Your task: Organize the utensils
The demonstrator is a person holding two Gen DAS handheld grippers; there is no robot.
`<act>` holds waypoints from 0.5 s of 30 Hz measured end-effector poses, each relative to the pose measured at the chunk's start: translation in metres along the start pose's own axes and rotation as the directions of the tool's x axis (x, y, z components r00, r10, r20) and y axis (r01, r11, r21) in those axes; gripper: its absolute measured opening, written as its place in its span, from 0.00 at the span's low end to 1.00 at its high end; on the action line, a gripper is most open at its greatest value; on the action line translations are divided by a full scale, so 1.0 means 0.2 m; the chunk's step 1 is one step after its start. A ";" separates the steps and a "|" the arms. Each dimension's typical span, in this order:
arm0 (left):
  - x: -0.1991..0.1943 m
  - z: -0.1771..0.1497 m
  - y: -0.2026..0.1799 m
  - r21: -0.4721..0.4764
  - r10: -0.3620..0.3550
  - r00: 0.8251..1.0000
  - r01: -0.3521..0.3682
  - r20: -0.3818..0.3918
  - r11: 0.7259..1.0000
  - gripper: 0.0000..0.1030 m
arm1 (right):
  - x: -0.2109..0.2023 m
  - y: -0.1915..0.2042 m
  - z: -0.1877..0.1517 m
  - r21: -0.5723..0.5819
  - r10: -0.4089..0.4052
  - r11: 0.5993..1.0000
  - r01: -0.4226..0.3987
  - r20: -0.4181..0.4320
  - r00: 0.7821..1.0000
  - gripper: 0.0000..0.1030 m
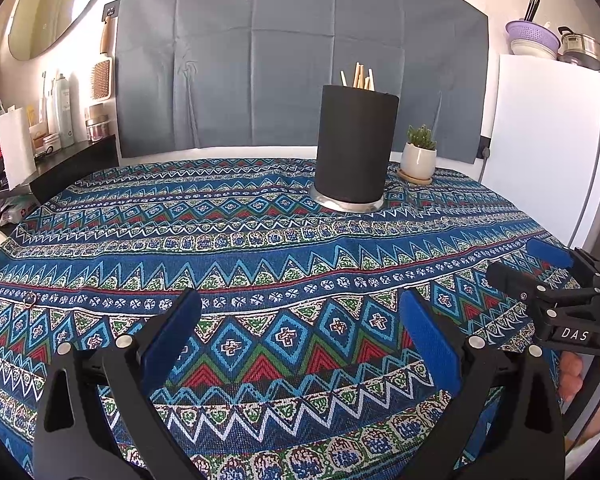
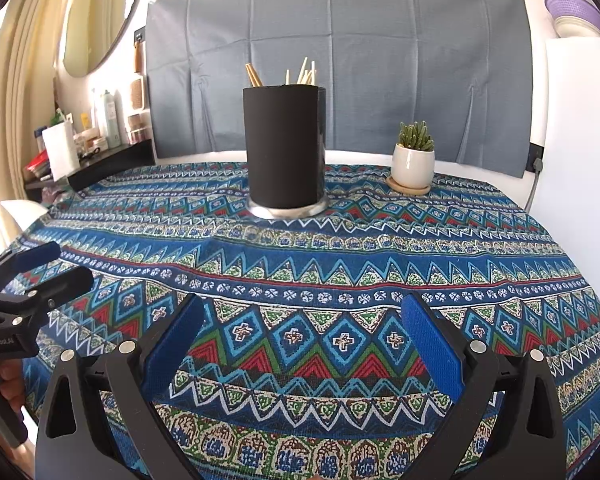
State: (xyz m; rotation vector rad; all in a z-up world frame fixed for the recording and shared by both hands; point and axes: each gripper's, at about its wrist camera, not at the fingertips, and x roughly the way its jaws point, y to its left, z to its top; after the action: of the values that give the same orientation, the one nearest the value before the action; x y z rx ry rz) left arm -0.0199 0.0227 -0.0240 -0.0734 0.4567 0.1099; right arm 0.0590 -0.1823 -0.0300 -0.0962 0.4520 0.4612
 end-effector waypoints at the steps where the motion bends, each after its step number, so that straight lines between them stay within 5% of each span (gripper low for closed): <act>1: 0.00 0.00 0.00 0.000 0.000 1.000 0.000 -0.001 1.000 0.94 | 0.00 0.00 0.00 0.000 -0.001 1.000 0.001 0.000 1.000 0.92; 15: 0.00 0.00 -0.01 0.009 0.002 1.000 -0.002 0.001 1.000 0.94 | 0.00 0.00 0.00 -0.001 -0.002 1.000 0.002 0.002 1.000 0.92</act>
State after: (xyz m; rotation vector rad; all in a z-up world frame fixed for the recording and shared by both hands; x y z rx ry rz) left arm -0.0205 0.0210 -0.0246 -0.0646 0.4564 0.1098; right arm 0.0589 -0.1829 -0.0301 -0.0967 0.4497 0.4593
